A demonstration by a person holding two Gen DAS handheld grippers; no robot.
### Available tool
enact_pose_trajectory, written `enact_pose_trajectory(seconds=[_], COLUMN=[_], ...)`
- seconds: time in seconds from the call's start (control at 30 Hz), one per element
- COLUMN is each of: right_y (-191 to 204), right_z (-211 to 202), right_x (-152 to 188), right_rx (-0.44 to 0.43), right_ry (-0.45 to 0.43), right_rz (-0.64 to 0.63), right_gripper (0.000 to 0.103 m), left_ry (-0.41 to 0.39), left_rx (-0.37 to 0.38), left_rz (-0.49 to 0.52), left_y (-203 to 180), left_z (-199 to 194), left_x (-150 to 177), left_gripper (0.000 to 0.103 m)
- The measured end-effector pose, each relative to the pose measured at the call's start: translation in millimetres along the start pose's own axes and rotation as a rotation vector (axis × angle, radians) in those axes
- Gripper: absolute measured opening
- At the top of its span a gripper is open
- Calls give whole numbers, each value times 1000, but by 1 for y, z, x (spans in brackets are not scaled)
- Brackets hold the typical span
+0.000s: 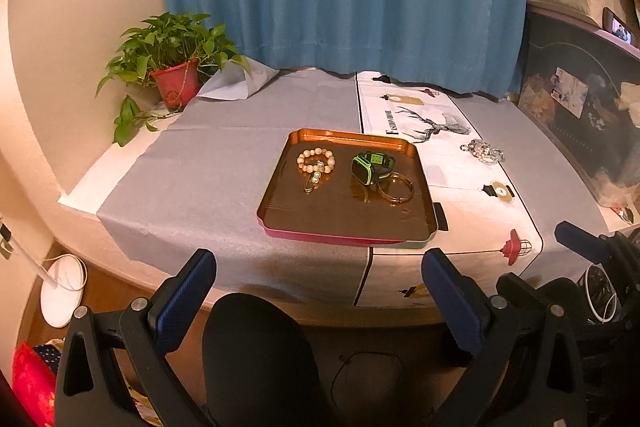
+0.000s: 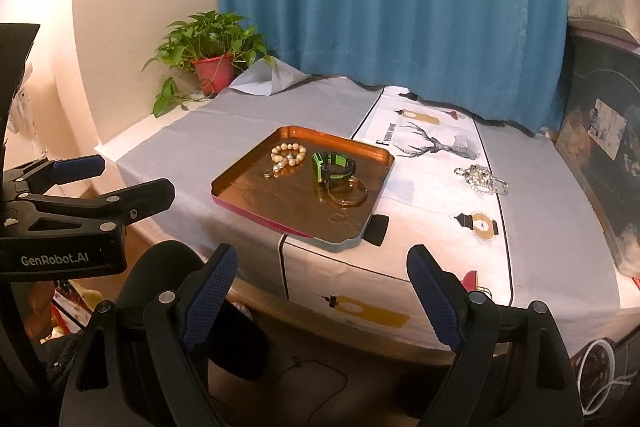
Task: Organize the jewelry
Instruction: 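Withdraw both tools from the tray, then move both tools over the bracelet pile beside the deer print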
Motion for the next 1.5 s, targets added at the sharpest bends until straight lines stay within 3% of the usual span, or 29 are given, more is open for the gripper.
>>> enact_pose_trajectory(seconds=[0.97,1.23,1.5], right_y=[-28,-95,-201], right_z=[11,23,52], right_x=[4,5,-16], right_rx=[17,100,213], right_ry=[20,23,23], right_rz=[41,157,284], right_gripper=[87,87,87], left_ry=[44,80,96], left_rx=[6,11,30], left_rz=[26,44,81], left_y=[-12,-24,-53], left_z=[19,43,80], left_x=[-3,-13,-47], left_gripper=[102,102,102])
Point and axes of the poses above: each gripper's, at about its wrist camera, not at the fingertips, and z roughly the way its jaws point, y to its left, x to its underside, the point moved 10 cm from there along z, roughly the way its jaws point, and after that the axes turned 8 degrees about z, right-handed, at the moved point
